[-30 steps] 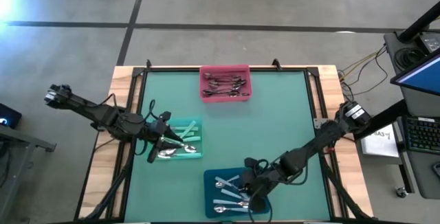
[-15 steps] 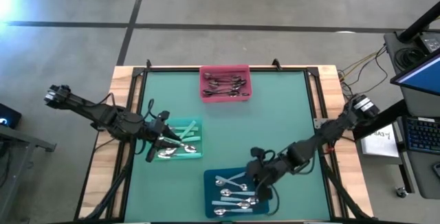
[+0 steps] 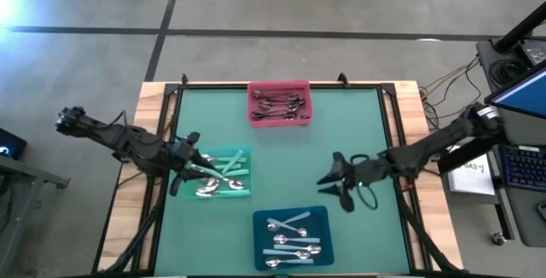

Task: Sort silverware by color (type)
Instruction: Return to Home Position

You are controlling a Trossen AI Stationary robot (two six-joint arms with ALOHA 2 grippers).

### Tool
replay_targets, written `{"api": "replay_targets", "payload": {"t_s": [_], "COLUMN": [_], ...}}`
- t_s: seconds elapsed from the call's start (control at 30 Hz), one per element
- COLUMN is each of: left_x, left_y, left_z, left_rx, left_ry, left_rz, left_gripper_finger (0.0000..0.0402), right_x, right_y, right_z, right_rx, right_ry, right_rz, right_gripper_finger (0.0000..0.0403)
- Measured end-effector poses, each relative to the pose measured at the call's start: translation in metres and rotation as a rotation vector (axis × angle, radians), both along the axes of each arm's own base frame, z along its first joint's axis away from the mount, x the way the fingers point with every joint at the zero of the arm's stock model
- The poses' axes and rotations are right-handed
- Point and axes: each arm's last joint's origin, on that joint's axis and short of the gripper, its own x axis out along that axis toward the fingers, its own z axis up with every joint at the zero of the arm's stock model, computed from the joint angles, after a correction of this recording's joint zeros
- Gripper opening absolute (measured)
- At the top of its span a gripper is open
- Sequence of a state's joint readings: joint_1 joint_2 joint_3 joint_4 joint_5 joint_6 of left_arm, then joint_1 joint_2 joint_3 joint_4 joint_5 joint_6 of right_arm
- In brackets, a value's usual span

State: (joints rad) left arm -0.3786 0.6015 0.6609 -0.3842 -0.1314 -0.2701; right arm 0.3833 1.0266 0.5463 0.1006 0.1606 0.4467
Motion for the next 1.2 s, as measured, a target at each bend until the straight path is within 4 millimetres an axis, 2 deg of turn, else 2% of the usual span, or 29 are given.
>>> {"api": "replay_targets", "payload": {"t_s": [0.27,0.43,0.6,0.77,1.2], "left_x": [-0.030,-0.049,-0.060,-0.062,-0.047], "left_y": [0.013,0.022,0.027,0.028,0.022], "left_z": [0.002,0.001,-0.007,-0.026,-0.078], "left_rx": [0.007,0.017,0.035,0.025,-0.031], "left_ry": [-0.016,-0.035,-0.066,-0.068,-0.180], "left_rz": [0.036,0.056,0.086,0.089,0.093], "left_gripper_finger": [0.0096,0.0096,0.0096,0.0096,0.0096], "right_x": [-0.033,-0.050,-0.061,-0.066,-0.069], "right_y": [-0.046,-0.060,-0.065,-0.066,-0.067], "right_z": [-0.009,-0.019,-0.031,-0.040,-0.046], "right_rx": [-0.031,-0.017,-0.005,0.010,-0.012], "right_ry": [-0.080,-0.110,-0.155,-0.206,-0.227], "right_rz": [-0.189,-0.255,-0.280,-0.281,-0.277], "right_gripper_finger": [0.0121,0.0121,0.0121,0.0121,0.0121]}}
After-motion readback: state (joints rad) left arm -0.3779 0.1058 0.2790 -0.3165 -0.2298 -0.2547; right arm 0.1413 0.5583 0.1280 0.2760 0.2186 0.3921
